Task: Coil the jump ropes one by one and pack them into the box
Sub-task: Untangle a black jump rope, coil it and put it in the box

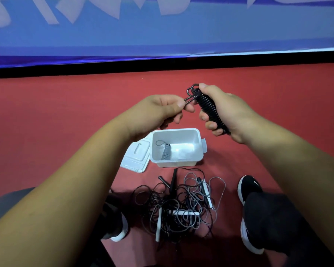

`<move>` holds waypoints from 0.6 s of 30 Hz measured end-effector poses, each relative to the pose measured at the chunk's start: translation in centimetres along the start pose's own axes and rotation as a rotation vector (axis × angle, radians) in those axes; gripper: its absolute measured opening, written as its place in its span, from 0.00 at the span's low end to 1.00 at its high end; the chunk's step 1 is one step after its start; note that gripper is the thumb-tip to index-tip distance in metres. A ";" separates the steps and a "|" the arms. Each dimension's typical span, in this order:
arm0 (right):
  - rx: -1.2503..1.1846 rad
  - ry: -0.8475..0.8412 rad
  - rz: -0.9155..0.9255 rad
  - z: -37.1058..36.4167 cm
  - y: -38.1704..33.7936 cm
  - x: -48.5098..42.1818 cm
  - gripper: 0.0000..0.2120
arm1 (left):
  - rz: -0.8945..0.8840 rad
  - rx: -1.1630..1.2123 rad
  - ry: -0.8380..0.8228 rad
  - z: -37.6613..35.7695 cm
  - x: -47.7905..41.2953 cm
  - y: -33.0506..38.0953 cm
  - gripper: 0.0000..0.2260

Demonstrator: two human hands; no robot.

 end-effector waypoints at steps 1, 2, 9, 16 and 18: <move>0.016 -0.024 -0.001 0.2 -0.3 0.2 0.23 | 0.008 -0.079 -0.013 0.2 0.2 0.1 0.11; 0.031 -0.049 -0.006 0.3 -0.5 0.3 0.23 | 0.033 -0.133 -0.022 0.4 0.3 0.1 0.10; 0.070 -0.316 -0.180 -0.7 1.0 1.4 0.25 | 0.297 -0.210 -0.057 0.0 0.9 -1.3 0.07; 0.019 -0.584 -0.305 -1.0 2.0 2.6 0.26 | 0.294 -0.250 -0.043 -1.3 0.5 -1.9 0.04; 0.010 -0.643 -0.327 -1.3 2.4 2.9 0.28 | 0.287 -0.240 -0.041 -1.6 0.5 -1.9 0.08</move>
Point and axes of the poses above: each hand's wrist, its own x-axis away from the middle knuckle, its own z-axis out of the back of the hand, y = z × x, the point moved 3 cm from there along -x, towards the middle knuckle, and after that the axes turned 1 degree about z, right-handed, at the moved point
